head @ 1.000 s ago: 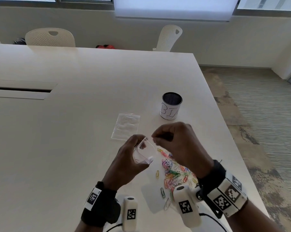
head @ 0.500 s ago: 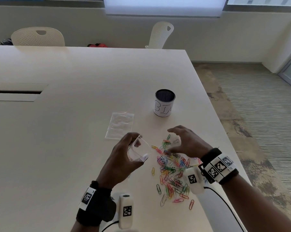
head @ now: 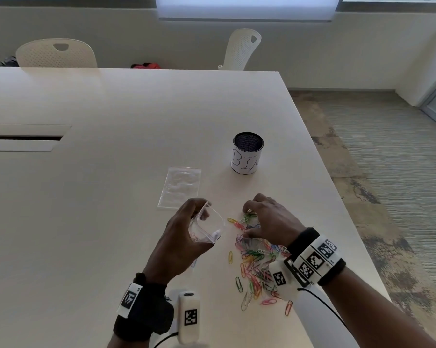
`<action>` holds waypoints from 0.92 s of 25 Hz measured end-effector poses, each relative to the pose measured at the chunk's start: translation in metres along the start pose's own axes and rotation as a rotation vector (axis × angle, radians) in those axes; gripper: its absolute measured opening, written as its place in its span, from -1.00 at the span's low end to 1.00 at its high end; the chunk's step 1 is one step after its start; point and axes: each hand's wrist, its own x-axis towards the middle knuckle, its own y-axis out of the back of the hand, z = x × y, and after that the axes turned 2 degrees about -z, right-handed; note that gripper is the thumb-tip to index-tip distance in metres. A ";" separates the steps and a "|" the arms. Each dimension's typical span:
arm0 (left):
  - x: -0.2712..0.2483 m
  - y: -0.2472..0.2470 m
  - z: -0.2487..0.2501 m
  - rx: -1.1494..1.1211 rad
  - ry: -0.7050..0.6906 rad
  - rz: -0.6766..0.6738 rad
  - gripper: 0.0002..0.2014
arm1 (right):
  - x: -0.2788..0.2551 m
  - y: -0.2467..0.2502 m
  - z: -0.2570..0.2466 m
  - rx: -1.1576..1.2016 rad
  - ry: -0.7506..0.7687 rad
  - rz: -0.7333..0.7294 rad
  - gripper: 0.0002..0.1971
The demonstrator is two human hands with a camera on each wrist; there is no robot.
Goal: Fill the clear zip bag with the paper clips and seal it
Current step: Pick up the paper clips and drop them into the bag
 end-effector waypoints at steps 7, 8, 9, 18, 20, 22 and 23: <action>0.000 -0.002 0.001 -0.018 0.006 -0.001 -0.39 | -0.004 -0.010 -0.018 -0.013 0.064 0.112 -0.86; -0.001 -0.002 0.001 -0.020 0.008 -0.002 -0.39 | -0.004 -0.009 -0.018 -0.003 0.064 0.111 -0.87; -0.001 -0.002 0.002 -0.023 0.008 -0.002 -0.40 | -0.004 -0.008 -0.017 0.016 0.062 0.111 -0.88; -0.003 0.000 0.003 -0.045 0.031 -0.011 -0.40 | -0.010 0.010 0.005 0.450 -0.049 0.152 -0.95; -0.003 -0.001 0.003 -0.046 0.028 -0.011 -0.40 | -0.019 0.018 0.003 0.665 -0.074 0.172 -0.95; -0.002 -0.001 0.003 -0.032 0.019 -0.009 -0.40 | -0.030 0.027 -0.007 0.866 -0.046 0.196 -0.94; -0.002 -0.001 0.003 -0.026 0.014 -0.009 -0.40 | -0.035 0.032 -0.014 0.948 -0.021 0.207 -0.93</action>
